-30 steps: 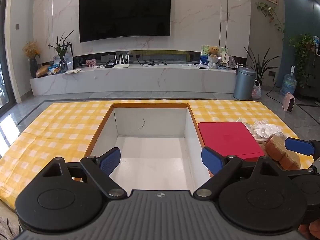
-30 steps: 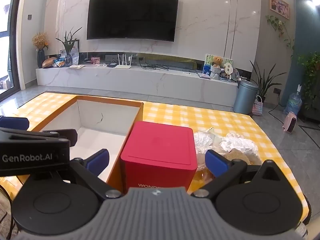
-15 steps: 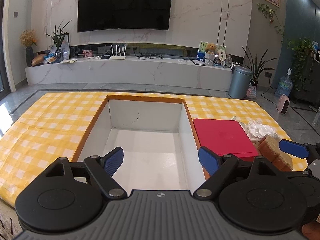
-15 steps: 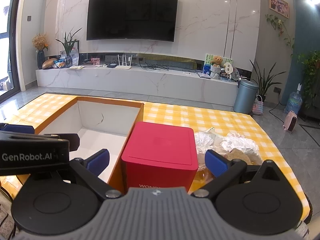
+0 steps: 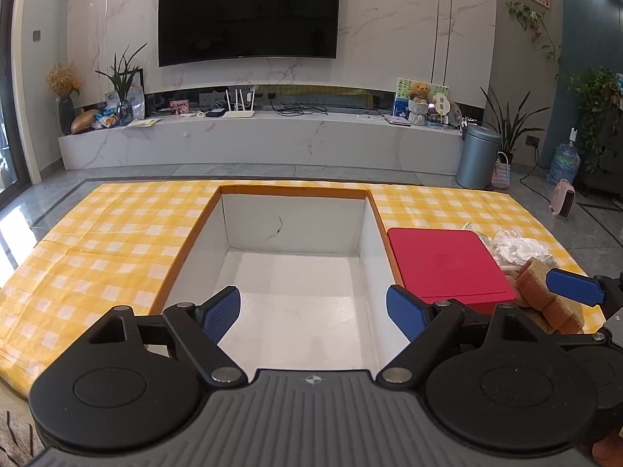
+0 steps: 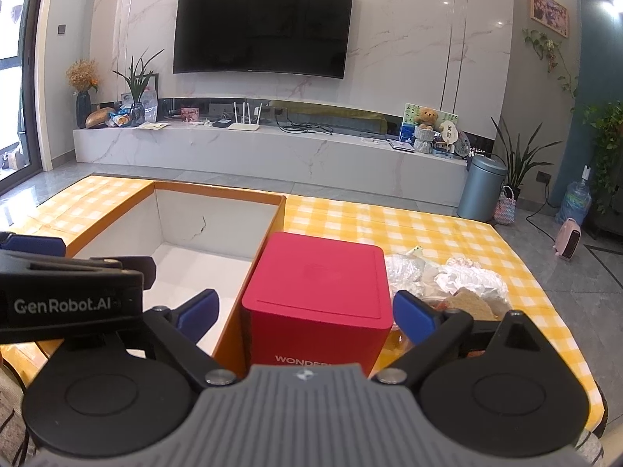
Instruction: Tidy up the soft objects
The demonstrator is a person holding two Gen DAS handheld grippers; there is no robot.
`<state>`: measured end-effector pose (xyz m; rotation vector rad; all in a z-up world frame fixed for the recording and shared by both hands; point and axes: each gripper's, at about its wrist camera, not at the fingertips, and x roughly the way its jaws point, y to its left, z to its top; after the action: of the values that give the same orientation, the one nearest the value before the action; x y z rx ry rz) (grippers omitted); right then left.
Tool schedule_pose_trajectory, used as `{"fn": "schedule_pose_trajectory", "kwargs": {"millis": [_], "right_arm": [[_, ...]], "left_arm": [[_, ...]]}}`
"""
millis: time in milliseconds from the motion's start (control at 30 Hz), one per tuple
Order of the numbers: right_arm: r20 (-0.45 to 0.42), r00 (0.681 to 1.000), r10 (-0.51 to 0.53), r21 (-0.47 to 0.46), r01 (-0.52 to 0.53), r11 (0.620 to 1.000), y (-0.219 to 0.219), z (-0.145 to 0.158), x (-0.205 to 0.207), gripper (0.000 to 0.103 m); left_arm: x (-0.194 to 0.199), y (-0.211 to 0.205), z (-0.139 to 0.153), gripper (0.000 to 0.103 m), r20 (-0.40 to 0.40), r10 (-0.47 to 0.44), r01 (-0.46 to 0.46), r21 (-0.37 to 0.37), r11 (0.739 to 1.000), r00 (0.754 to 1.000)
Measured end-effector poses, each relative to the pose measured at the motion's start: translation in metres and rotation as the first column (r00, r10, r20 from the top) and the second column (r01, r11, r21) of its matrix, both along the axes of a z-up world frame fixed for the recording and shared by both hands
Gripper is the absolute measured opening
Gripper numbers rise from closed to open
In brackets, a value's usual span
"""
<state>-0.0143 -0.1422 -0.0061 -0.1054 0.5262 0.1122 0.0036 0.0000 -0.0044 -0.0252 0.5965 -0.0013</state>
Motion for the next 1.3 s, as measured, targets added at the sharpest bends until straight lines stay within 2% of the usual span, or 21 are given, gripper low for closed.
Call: {"fn": "schedule_pose_trajectory", "kwargs": {"millis": [200, 300, 967, 1167, 1300], "right_arm": [[-0.002, 1.000, -0.001, -0.003, 0.001, 1.000, 0.001, -0.001, 0.001, 0.094], [-0.005, 1.000, -0.001, 0.002, 0.001, 1.000, 0.000, -0.001, 0.001, 0.094], [-0.016, 1.000, 0.003, 0.003, -0.003, 1.000, 0.000, -0.003, 0.002, 0.094], [-0.013, 1.000, 0.006, 0.029, -0.005, 1.000, -0.005, 0.000, 0.002, 0.095], [-0.001, 1.000, -0.003, 0.078, 0.003, 0.997, -0.019, 0.008, -0.001, 0.095]], "left_arm": [[-0.001, -0.001, 0.000, 0.100, 0.013, 0.024, -0.024, 0.019, 1.000, 1.000], [0.001, 0.002, -0.001, 0.100, -0.011, 0.029, -0.029, -0.007, 1.000, 1.000], [0.002, 0.003, -0.004, 0.100, -0.016, 0.016, -0.016, 0.002, 1.000, 1.000], [0.000, 0.005, 0.000, 0.100, -0.001, -0.014, 0.013, -0.023, 1.000, 1.000], [-0.010, 0.001, 0.010, 0.100, 0.066, -0.053, 0.054, -0.019, 0.998, 0.996]]}}
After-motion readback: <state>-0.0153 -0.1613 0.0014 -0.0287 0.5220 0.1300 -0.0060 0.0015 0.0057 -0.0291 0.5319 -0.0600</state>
